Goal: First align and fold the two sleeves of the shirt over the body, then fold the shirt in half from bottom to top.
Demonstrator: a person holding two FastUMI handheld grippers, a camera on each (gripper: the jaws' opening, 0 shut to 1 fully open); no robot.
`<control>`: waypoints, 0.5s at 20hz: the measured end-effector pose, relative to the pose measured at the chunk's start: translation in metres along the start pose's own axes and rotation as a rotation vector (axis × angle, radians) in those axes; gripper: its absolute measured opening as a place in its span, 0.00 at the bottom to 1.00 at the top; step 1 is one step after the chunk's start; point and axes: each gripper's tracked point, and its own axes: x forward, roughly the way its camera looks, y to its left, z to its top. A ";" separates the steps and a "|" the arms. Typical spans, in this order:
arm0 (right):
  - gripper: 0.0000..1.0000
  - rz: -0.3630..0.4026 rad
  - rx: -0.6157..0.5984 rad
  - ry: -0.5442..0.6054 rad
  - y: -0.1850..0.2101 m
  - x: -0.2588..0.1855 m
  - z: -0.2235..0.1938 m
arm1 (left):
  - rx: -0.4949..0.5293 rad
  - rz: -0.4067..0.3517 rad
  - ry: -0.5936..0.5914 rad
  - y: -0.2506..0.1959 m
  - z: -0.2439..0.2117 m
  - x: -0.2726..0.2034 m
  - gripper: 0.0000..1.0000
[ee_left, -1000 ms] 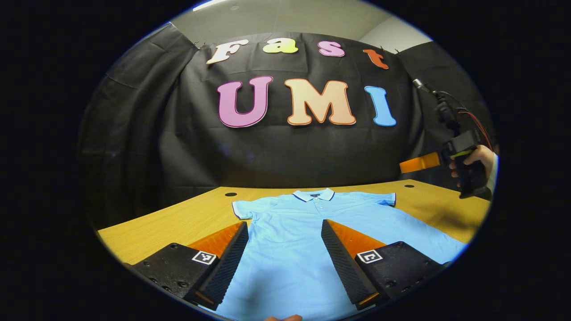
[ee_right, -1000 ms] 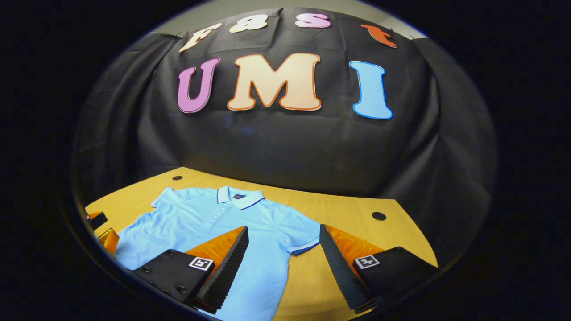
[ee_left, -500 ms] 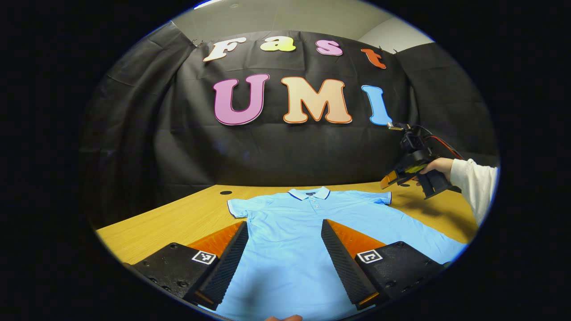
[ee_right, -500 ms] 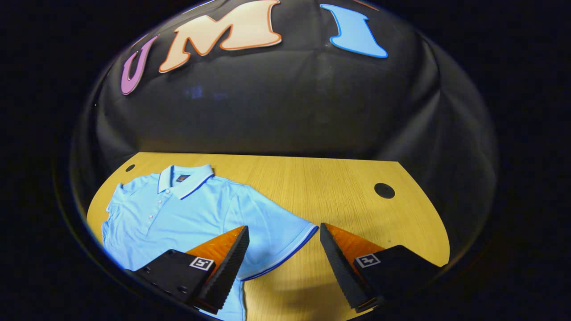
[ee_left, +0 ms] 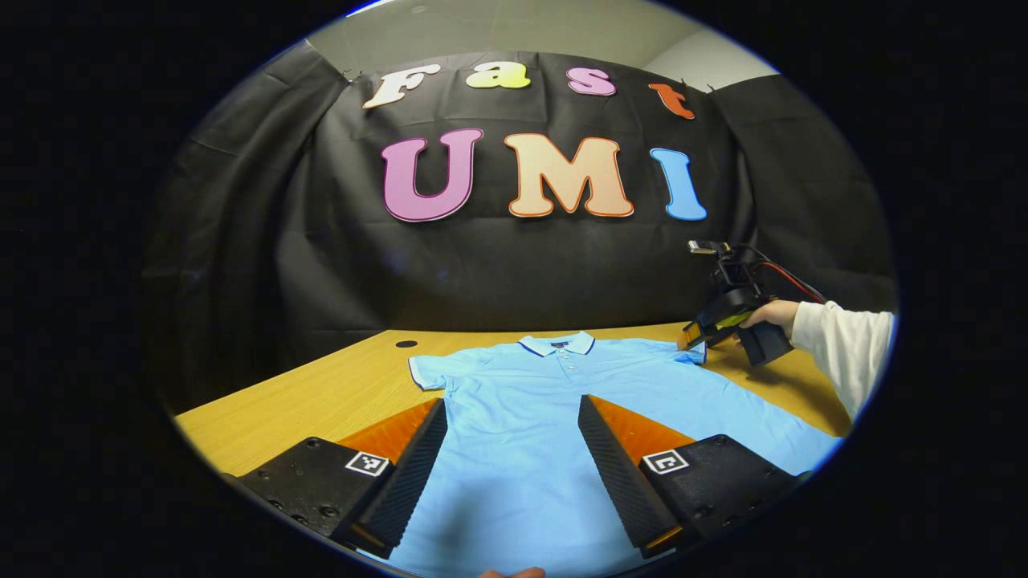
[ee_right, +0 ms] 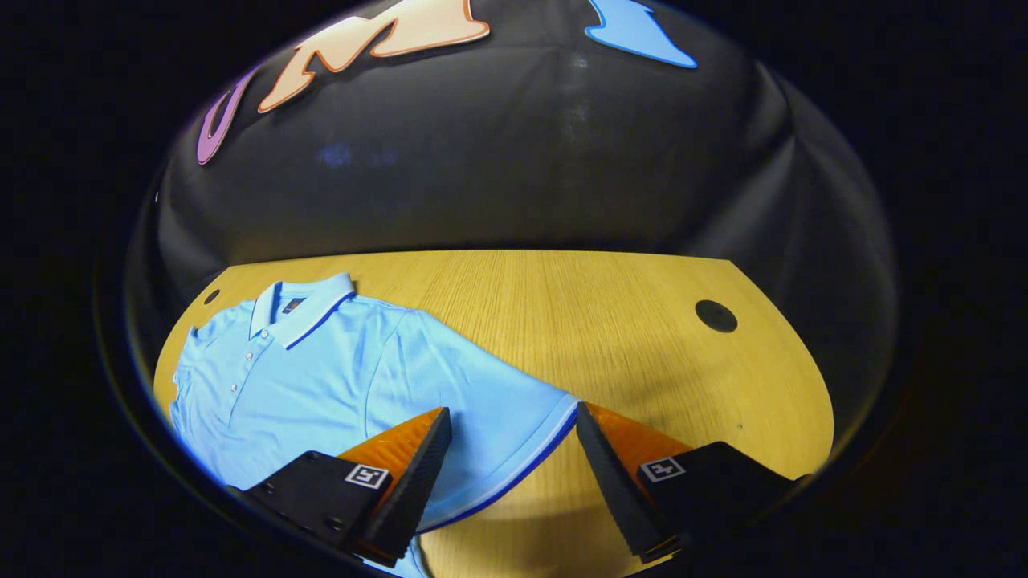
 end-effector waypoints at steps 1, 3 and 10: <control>0.95 -0.005 0.004 -0.001 -0.003 0.001 0.000 | 0.000 0.000 0.001 -0.001 0.000 0.000 0.98; 0.82 -0.001 0.006 -0.001 -0.005 0.000 0.002 | -0.001 0.000 -0.001 0.000 -0.001 0.000 0.98; 0.10 0.008 0.036 0.000 0.000 0.000 0.005 | -0.001 0.000 -0.003 0.000 0.000 -0.001 0.98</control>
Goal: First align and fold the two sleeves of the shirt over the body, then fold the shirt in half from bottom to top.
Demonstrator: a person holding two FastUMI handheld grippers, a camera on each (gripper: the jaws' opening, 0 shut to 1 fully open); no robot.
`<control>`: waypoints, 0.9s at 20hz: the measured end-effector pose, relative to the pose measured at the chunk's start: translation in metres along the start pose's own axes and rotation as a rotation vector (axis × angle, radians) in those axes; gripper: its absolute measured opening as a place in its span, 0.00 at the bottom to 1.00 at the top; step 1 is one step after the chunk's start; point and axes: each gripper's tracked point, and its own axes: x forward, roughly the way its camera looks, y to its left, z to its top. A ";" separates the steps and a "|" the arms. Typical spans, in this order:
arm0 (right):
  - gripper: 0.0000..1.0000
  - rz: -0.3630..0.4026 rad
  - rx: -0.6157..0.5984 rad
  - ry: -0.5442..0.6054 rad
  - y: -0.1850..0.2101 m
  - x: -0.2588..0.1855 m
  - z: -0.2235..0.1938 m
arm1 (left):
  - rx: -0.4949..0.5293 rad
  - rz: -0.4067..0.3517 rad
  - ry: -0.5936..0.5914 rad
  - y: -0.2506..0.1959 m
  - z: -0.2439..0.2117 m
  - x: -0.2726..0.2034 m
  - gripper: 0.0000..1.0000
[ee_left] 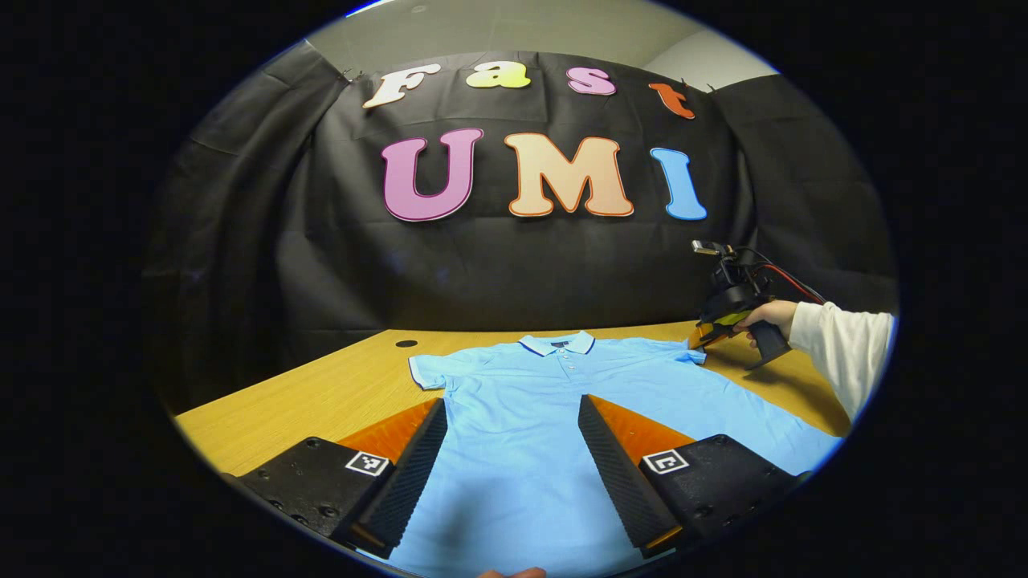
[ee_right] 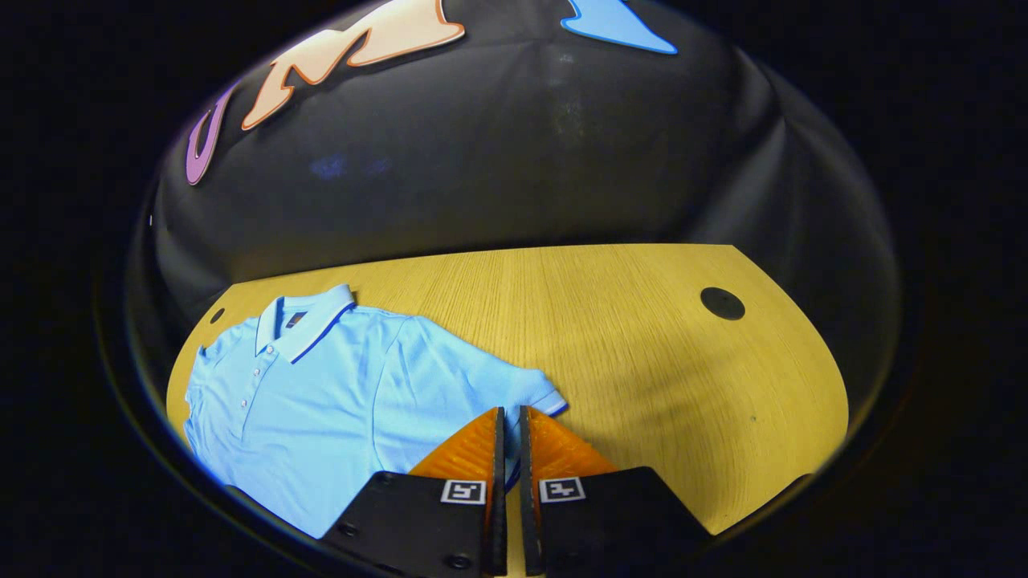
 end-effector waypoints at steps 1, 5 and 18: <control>0.10 0.001 -0.008 -0.003 0.001 -0.002 0.001 | 0.000 0.000 0.000 0.000 0.000 0.001 0.98; 0.10 0.001 -0.063 -0.087 0.018 -0.021 0.025 | 0.000 0.001 -0.002 0.000 0.000 0.000 0.98; 0.16 0.411 0.012 -0.074 0.191 -0.058 0.009 | -0.002 0.004 -0.014 0.001 0.001 0.000 0.98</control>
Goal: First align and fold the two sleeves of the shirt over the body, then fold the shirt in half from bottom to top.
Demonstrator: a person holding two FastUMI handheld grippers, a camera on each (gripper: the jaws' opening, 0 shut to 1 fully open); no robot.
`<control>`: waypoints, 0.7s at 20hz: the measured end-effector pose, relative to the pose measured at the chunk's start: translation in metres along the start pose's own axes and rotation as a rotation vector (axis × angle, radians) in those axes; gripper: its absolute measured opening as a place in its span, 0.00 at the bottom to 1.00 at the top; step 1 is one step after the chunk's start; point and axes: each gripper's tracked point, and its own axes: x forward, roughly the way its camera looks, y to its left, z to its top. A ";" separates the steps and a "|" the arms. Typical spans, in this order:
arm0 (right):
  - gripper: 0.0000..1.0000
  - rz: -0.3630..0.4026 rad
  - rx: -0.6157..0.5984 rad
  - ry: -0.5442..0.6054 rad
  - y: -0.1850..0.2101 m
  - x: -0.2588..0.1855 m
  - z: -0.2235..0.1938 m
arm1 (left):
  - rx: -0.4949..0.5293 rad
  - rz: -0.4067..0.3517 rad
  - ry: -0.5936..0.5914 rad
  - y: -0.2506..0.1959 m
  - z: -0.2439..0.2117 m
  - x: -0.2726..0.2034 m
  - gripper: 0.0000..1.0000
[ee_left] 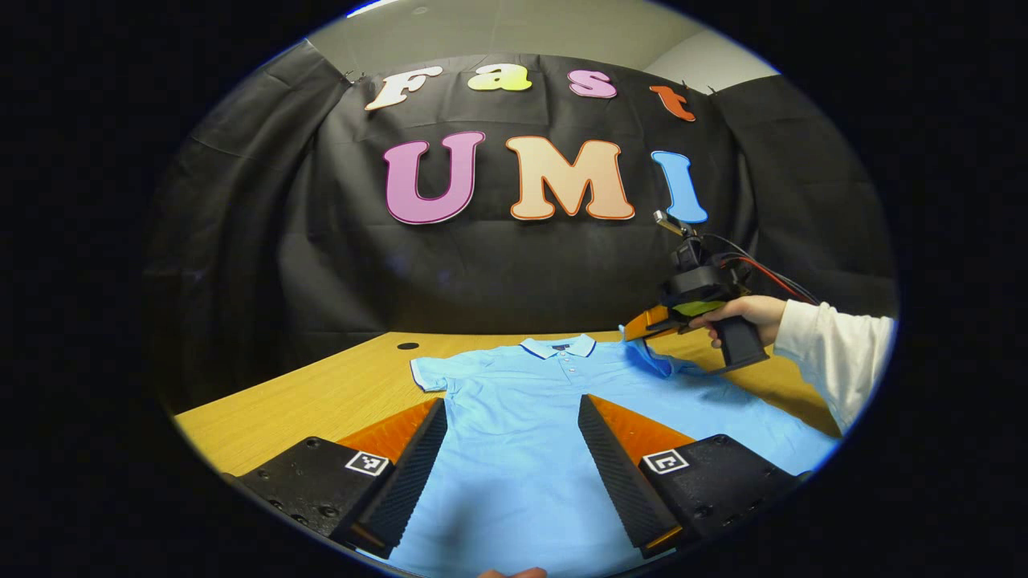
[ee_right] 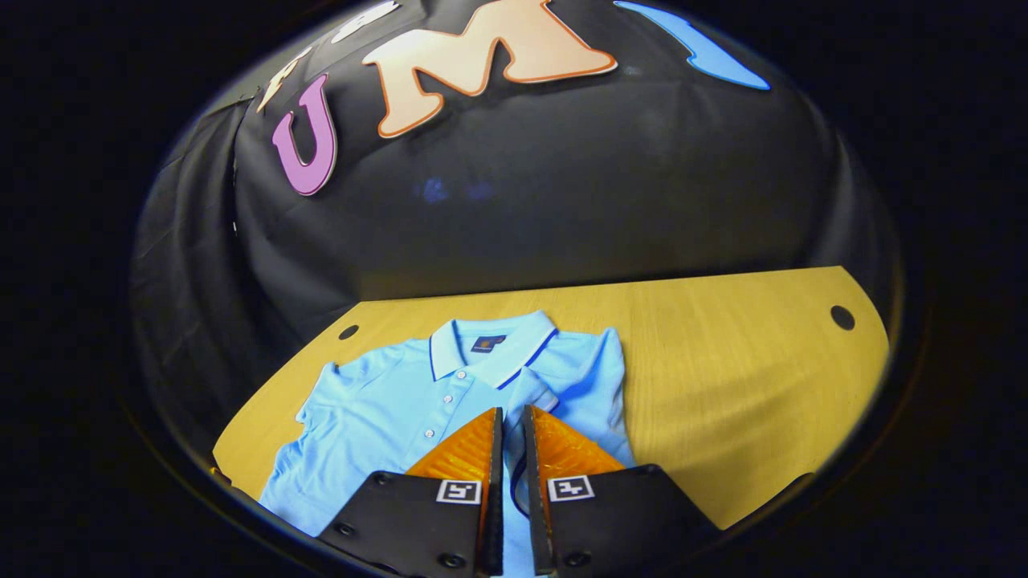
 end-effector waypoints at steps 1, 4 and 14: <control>0.13 0.009 -0.001 0.007 0.003 0.002 -0.003 | 0.000 0.000 0.000 -0.001 -0.001 0.000 0.98; 0.48 0.052 0.036 0.017 0.016 0.000 -0.002 | 0.000 -0.001 0.000 0.000 0.000 0.000 0.98; 0.98 0.101 -0.047 -0.079 0.041 -0.064 0.016 | -0.002 -0.004 -0.021 0.000 0.004 -0.001 0.98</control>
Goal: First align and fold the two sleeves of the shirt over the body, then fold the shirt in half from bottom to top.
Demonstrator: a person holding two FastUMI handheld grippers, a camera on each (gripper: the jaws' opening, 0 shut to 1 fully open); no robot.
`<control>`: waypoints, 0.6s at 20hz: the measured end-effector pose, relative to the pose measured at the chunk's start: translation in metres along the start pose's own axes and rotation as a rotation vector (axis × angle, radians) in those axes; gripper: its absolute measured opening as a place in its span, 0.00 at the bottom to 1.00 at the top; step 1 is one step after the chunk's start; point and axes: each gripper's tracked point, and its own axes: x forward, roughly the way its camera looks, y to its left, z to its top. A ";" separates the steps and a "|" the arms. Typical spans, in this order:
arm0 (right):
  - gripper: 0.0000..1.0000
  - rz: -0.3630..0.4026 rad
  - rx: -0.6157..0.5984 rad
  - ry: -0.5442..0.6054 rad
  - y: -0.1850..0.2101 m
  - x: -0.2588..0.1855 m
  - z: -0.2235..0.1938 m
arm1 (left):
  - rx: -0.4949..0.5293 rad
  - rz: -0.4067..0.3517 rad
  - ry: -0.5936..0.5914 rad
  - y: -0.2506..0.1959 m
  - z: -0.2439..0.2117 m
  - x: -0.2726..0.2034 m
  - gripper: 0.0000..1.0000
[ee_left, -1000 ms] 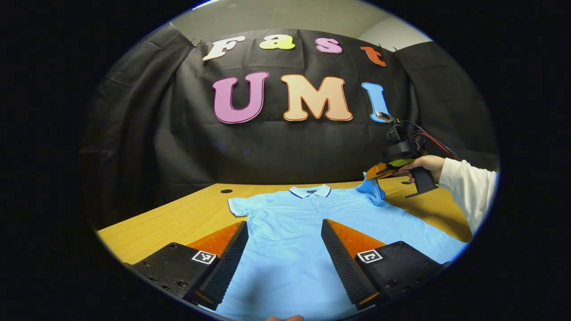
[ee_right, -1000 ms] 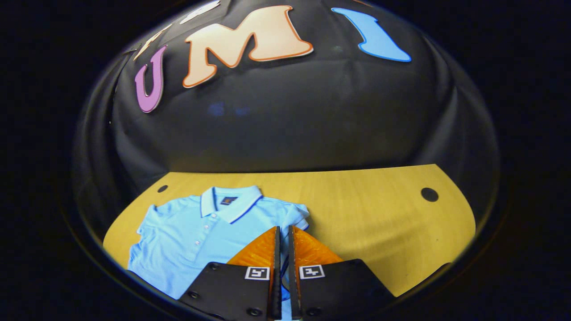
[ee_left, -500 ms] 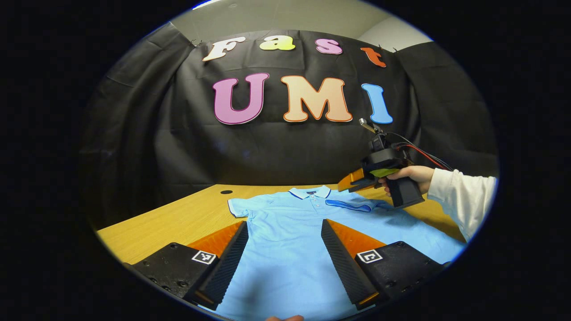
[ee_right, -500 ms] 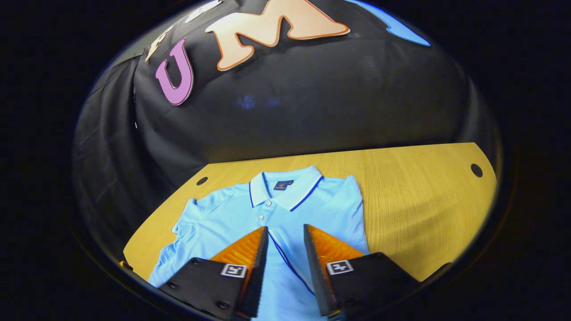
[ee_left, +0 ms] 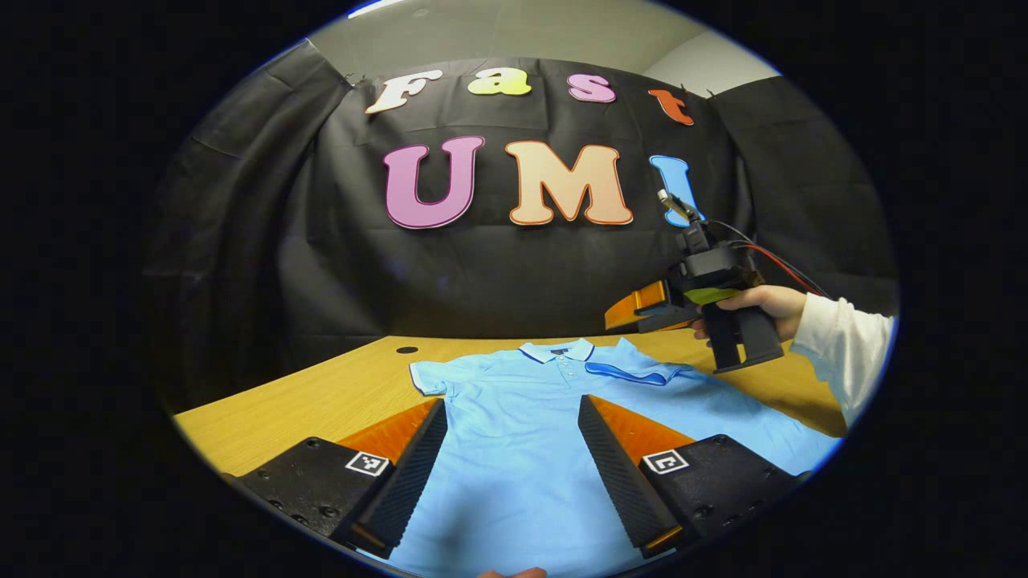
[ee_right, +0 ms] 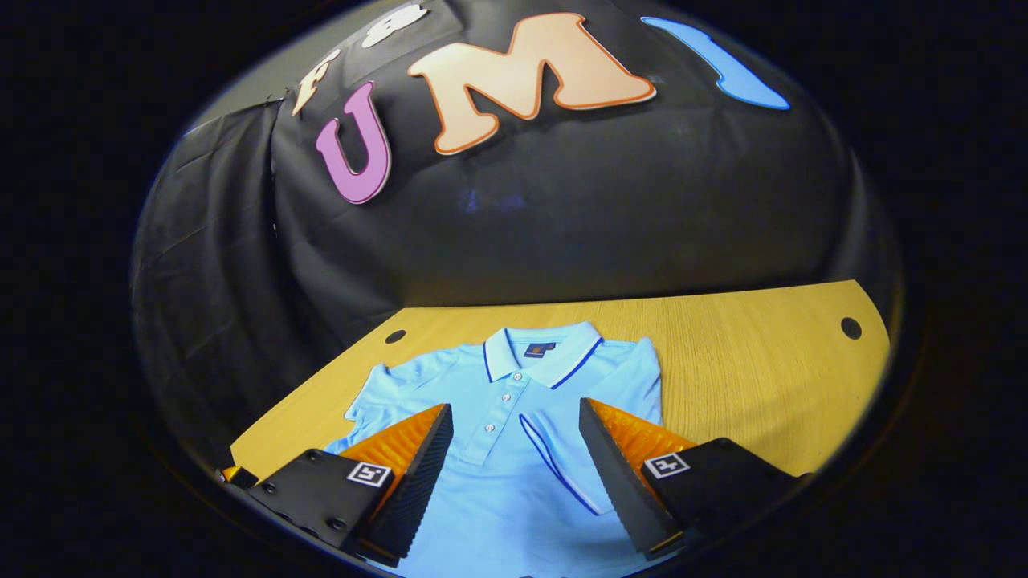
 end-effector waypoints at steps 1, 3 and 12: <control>0.98 0.008 -0.005 -0.012 0.004 -0.013 0.000 | 0.000 -0.001 0.001 0.000 -0.001 -0.001 0.98; 0.98 0.004 -0.033 -0.048 0.009 -0.040 0.000 | 0.000 -0.005 0.006 -0.002 -0.002 0.001 0.98; 0.98 -0.024 -0.090 -0.246 0.024 -0.173 -0.044 | -0.005 -0.050 0.073 0.004 -0.006 0.016 0.98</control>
